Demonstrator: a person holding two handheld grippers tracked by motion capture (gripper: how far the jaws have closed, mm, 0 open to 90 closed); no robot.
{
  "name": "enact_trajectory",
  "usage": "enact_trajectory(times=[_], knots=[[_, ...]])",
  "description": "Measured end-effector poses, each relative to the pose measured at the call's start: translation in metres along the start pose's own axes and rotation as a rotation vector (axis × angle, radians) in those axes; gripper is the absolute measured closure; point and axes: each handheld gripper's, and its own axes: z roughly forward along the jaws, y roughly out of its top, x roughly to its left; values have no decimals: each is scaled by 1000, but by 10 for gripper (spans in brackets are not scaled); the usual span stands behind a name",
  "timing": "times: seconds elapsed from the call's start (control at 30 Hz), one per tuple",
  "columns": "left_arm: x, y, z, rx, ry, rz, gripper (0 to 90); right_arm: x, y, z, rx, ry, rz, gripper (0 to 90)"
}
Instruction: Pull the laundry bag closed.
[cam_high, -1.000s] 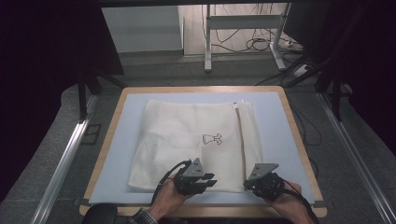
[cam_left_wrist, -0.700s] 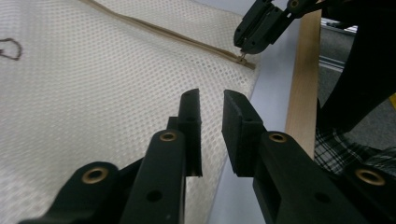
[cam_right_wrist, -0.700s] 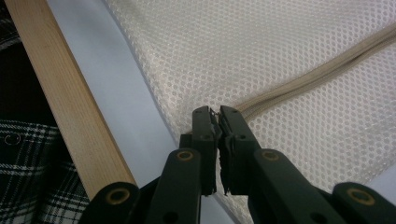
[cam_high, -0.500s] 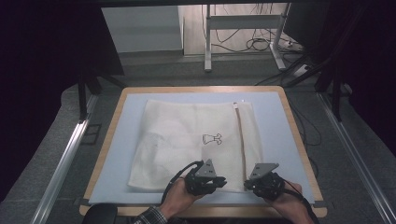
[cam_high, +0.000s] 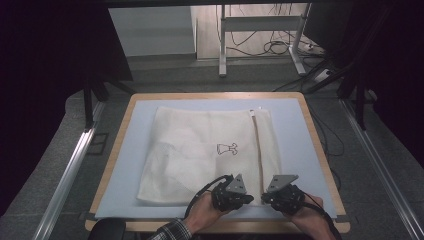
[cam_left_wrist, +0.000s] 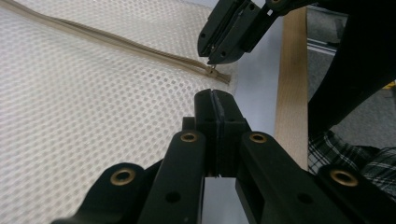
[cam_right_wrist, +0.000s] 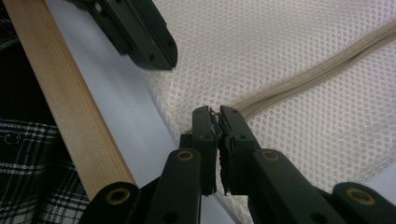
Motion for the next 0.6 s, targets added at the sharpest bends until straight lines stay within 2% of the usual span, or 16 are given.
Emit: enact_trajectory(times=[0.3,0.4,0.6], knots=[[-2,5,13,19,11,11,898,1,0,0,0,-6,1,839],[-4,6,18,41,42,38,898,1,0,0,0,-6,3,839],[-5,3,20,39,50,49,898,2,1,0,3,-13,-13,840]])
